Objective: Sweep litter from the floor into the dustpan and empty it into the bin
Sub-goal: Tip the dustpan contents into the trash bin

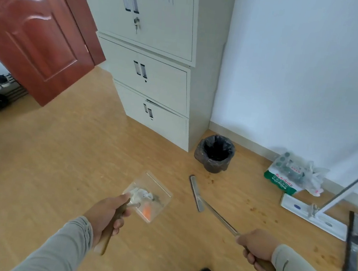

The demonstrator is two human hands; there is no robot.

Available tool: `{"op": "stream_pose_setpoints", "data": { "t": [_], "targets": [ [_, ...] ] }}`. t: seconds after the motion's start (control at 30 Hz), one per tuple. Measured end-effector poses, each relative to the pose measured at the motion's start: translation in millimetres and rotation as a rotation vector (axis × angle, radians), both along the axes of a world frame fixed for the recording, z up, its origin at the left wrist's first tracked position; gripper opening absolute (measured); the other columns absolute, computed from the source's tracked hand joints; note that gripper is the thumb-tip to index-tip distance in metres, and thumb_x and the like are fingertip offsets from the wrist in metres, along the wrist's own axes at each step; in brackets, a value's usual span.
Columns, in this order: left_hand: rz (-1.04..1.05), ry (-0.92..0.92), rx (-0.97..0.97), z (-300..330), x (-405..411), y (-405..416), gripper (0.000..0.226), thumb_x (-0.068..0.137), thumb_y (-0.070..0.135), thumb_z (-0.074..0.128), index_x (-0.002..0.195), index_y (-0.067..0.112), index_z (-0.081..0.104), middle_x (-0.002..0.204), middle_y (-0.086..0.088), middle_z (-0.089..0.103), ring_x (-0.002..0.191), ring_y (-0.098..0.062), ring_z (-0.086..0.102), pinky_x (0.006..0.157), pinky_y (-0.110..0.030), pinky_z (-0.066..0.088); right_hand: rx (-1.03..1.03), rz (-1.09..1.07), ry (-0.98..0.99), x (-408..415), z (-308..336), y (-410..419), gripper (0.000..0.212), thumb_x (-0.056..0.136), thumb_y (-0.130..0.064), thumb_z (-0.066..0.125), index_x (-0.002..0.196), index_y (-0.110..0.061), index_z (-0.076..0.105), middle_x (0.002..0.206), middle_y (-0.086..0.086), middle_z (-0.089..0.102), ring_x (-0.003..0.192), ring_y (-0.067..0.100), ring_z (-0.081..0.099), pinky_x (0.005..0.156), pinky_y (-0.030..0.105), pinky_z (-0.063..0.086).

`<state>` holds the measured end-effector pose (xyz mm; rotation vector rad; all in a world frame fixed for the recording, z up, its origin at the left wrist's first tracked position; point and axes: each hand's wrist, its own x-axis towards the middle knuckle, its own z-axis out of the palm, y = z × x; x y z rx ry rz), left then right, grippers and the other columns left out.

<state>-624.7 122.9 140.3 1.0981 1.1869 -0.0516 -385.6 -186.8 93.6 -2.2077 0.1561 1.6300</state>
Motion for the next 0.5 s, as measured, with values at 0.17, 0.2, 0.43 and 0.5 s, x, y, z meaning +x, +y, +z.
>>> {"op": "stream_pose_setpoints", "data": {
  "t": [0.17,0.2,0.43,0.5],
  "targets": [
    [0.033,-0.015,0.035,-1.6,34.4,18.3,0.026,0.098,0.037,0.049,0.094,0.012,0.054,0.072,-0.009,0.057,0.038,-0.015,0.032,0.041,-0.021,0.029,0.027,-0.062,0.014,14.1,2.6,-6.0,0.033,0.1,-0.031,0.056,0.08,-0.005,0.057,0.053,0.005,0.053,0.041,0.016,0.042,0.046,0.022,0.04],
    [0.047,-0.032,0.03,-2.0,40.0,24.4,0.025,0.098,0.037,0.048,0.096,0.013,0.054,0.071,-0.009,0.056,0.037,-0.014,0.031,0.039,-0.019,0.03,0.031,-0.076,0.021,15.2,2.5,-8.2,0.033,0.1,-0.031,0.056,0.08,-0.005,0.057,0.053,0.005,0.053,0.041,0.016,0.042,0.046,0.023,0.04],
    [0.044,-0.101,0.005,-4.3,77.0,59.4,0.034,0.099,0.037,0.039,0.105,0.008,0.054,0.07,-0.014,0.053,0.031,-0.012,0.029,0.036,-0.017,0.029,0.016,-0.188,0.047,19.3,0.1,-18.2,0.035,0.1,-0.033,0.056,0.078,-0.005,0.058,0.055,0.007,0.054,0.04,0.017,0.042,0.047,0.025,0.042],
    [0.013,-0.102,-0.009,-6.8,87.8,69.7,0.036,0.099,0.039,0.04,0.106,0.007,0.055,0.069,-0.013,0.052,0.032,-0.013,0.029,0.036,-0.017,0.029,0.006,-0.214,0.041,17.6,0.9,-14.5,0.037,0.1,-0.034,0.056,0.077,-0.005,0.058,0.056,0.007,0.055,0.041,0.018,0.042,0.048,0.025,0.043]
  ]
}}
